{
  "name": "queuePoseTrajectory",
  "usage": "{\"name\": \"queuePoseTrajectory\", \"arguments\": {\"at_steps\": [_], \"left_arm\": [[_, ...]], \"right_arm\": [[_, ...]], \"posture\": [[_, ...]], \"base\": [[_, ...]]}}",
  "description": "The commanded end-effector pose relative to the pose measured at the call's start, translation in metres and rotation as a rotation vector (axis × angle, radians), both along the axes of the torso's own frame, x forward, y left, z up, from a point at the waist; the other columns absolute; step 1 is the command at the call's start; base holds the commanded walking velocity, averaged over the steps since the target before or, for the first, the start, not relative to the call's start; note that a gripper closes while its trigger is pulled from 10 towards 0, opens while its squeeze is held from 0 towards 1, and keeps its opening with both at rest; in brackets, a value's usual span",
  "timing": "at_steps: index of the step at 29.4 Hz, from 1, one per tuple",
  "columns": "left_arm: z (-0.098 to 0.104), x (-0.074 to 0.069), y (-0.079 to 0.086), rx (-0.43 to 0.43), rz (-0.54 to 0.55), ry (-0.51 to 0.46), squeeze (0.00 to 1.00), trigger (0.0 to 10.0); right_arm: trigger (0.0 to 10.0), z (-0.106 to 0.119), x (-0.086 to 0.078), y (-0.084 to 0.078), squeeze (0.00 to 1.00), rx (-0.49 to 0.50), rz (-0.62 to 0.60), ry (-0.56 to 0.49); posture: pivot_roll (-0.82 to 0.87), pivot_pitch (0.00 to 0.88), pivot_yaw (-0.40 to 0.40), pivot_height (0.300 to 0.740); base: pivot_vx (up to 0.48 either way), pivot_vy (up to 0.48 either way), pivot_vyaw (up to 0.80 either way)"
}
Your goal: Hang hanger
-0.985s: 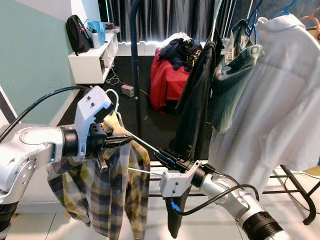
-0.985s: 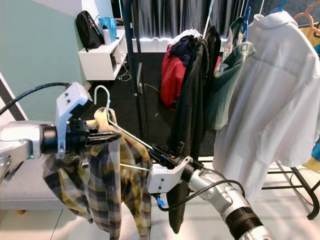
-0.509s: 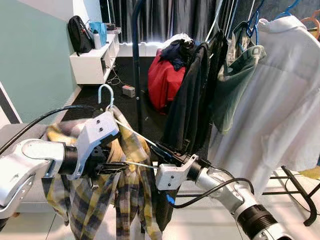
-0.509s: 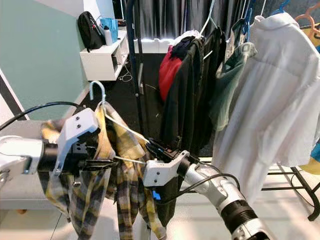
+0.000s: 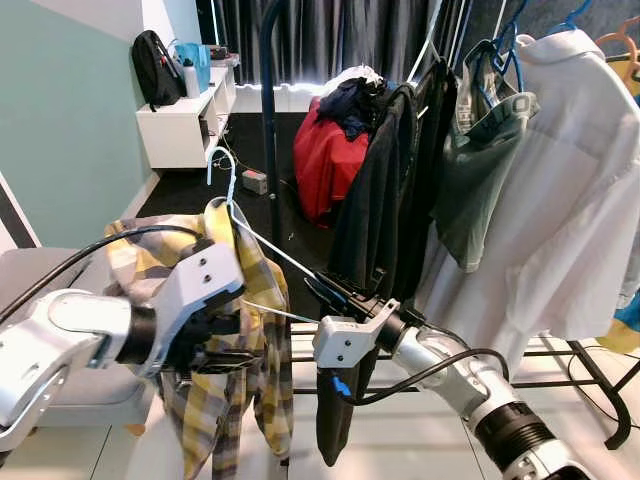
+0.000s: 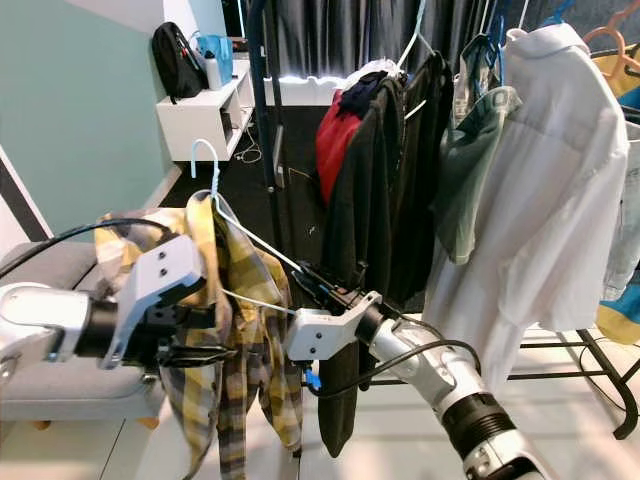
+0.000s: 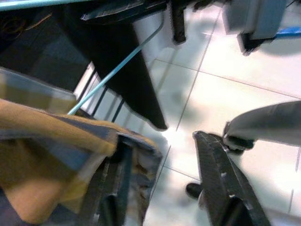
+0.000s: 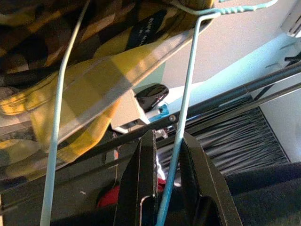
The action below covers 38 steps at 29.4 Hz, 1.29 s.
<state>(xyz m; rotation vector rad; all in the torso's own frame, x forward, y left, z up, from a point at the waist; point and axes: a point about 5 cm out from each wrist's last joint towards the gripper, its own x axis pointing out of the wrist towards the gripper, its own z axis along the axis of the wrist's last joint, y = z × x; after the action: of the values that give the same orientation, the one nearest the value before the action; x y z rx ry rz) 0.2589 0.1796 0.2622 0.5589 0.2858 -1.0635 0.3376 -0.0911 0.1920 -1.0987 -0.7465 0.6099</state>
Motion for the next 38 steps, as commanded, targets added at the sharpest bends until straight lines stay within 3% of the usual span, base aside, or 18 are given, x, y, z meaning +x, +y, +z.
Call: {"name": "queuePoseTrajectory", "arguments": {"at_steps": [1,3,4,6,7,8,9,11,12,14,15,16,17,21,25,29,35,38], "left_arm": [[0.004,0.000,0.019,0.035,0.060,0.001,1.00,10.0],[0.002,-0.002,0.038,0.127,0.120,0.009,1.00,10.0],[0.001,-0.001,0.042,0.146,0.148,-0.009,0.78,10.0],[0.000,0.001,0.044,0.153,0.166,-0.023,0.78,10.0],[-0.001,0.004,0.047,0.149,0.200,-0.043,0.00,10.0],[-0.001,0.006,0.049,0.143,0.221,-0.053,0.00,10.0],[-0.002,0.006,0.048,0.115,0.229,-0.045,0.76,10.0],[-0.003,0.006,0.048,0.094,0.232,-0.037,0.76,10.0],[-0.003,0.007,0.046,0.082,0.236,-0.053,1.00,10.0],[-0.003,0.007,0.046,0.077,0.238,-0.067,1.00,10.0],[0.000,0.013,0.050,0.062,0.288,-0.110,0.55,10.0],[0.000,0.013,0.050,0.062,0.288,-0.110,0.55,10.0],[0.004,0.021,0.057,0.045,0.352,-0.160,0.00,10.0],[0.042,0.065,0.097,-0.162,0.743,-0.435,0.00,10.0],[0.059,0.078,0.114,-0.254,0.829,-0.538,0.00,10.0],[0.083,0.080,0.134,-0.193,0.916,-0.636,0.00,10.0],[0.082,0.080,0.132,-0.183,0.920,-0.560,0.00,10.0],[0.075,0.080,0.106,-0.351,0.780,-0.361,0.00,10.0]], "right_arm": [[10.0,0.016,0.001,0.000,0.00,0.072,0.016,-0.062],[10.0,0.019,0.003,0.000,0.00,0.071,0.020,-0.072],[10.0,0.020,0.003,0.000,0.00,0.071,0.021,-0.074],[10.0,0.020,0.003,0.000,0.00,0.072,0.021,-0.075],[10.0,0.021,0.004,0.001,0.00,0.074,0.022,-0.078],[10.0,0.022,0.004,0.001,0.00,0.075,0.023,-0.081],[10.0,0.023,0.005,0.001,0.00,0.075,0.025,-0.085],[10.0,0.023,0.005,0.002,0.00,0.075,0.026,-0.088],[10.0,0.024,0.005,0.002,0.00,0.073,0.028,-0.093],[10.0,0.025,0.005,0.002,0.00,0.072,0.029,-0.097],[10.0,0.025,0.005,0.001,0.00,0.072,0.029,-0.099],[10.0,0.025,0.005,0.001,0.00,0.072,0.029,-0.099],[10.0,0.026,0.005,0.001,0.00,0.072,0.031,-0.102],[10.0,0.029,-0.005,0.003,0.00,0.101,0.125,-0.122],[10.0,0.033,-0.016,0.004,0.00,0.162,0.219,-0.121],[10.0,0.035,-0.025,-0.005,0.00,0.189,0.250,-0.131],[10.0,0.031,-0.026,-0.007,0.00,0.167,0.237,-0.132],[10.0,0.027,-0.025,-0.005,0.00,0.144,0.235,-0.131]], "posture": [[0.07,0.085,0.006,0.740],[0.07,0.083,0.001,0.740],[0.07,0.083,-0.002,0.740],[0.07,0.084,-0.003,0.740],[0.07,0.083,-0.003,0.740],[0.07,0.083,-0.003,0.740],[0.07,0.081,-0.005,0.740],[0.07,0.084,-0.005,0.740],[0.07,0.085,-0.004,0.740],[0.07,0.085,-0.004,0.740],[0.07,0.088,-0.005,0.740],[0.07,0.088,-0.005,0.740],[0.07,0.088,-0.005,0.740],[0.06,0.090,-0.005,0.740],[0.05,0.092,0.003,0.740],[0.05,0.092,0.016,0.740],[0.05,0.090,0.019,0.740],[0.05,0.089,0.015,0.740]], "base": [[0.000,0.000,0.00],[0.000,0.000,0.00],[0.000,0.000,0.00],[0.000,0.000,0.00],[0.000,0.000,0.00],[0.000,0.000,0.00],[0.000,0.000,0.00],[0.000,0.000,0.00],[0.000,0.000,0.00],[0.000,0.000,0.00],[0.000,0.000,0.00],[0.000,0.000,0.00],[0.000,0.000,0.00],[0.000,0.000,0.00],[0.000,0.000,0.00],[0.000,0.000,0.00],[0.000,0.000,0.00],[0.000,0.000,0.00]]}}
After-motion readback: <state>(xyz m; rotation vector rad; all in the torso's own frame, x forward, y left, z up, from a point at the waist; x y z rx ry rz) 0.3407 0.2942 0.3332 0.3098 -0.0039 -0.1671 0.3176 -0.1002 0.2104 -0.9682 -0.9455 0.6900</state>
